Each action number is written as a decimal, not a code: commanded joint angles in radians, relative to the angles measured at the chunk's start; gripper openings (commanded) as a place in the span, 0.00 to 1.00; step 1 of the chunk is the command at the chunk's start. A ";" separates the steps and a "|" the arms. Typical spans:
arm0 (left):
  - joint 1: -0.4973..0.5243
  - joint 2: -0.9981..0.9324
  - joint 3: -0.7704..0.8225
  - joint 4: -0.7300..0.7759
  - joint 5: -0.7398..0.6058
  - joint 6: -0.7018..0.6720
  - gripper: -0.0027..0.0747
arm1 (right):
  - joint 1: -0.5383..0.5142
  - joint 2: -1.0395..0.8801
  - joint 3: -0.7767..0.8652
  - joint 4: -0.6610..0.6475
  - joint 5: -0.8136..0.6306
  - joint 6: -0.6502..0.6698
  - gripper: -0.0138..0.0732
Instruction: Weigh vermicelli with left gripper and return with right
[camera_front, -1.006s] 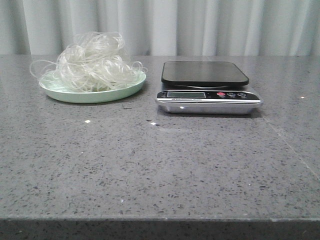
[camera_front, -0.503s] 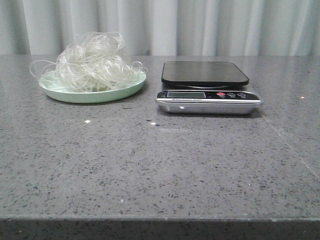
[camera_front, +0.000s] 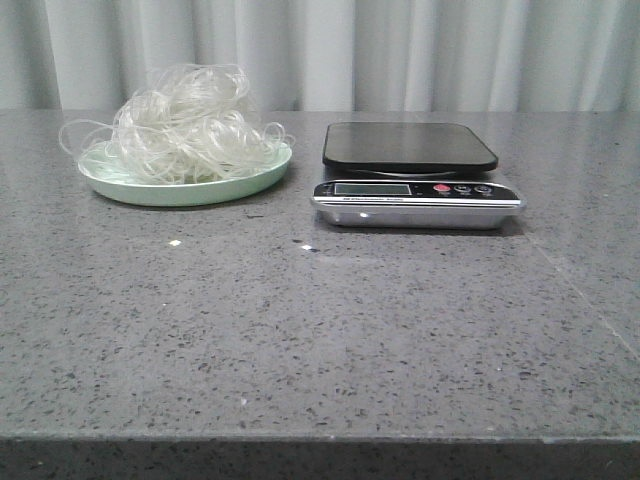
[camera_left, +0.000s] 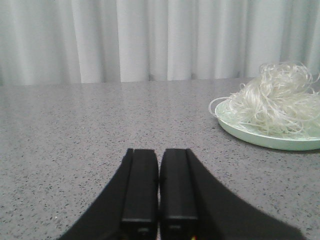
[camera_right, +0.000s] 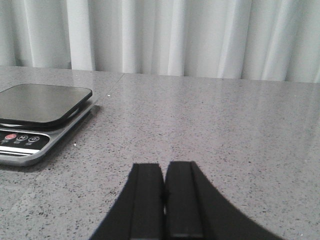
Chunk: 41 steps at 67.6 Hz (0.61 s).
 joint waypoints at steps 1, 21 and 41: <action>0.000 -0.020 0.006 -0.011 -0.084 -0.001 0.21 | -0.007 -0.016 -0.008 -0.011 -0.073 -0.002 0.33; 0.000 -0.020 0.006 -0.021 -0.295 -0.001 0.21 | -0.007 -0.016 -0.008 -0.011 -0.103 -0.002 0.33; 0.000 0.146 -0.326 -0.064 -0.374 -0.001 0.21 | -0.007 -0.016 -0.008 -0.011 -0.129 -0.002 0.33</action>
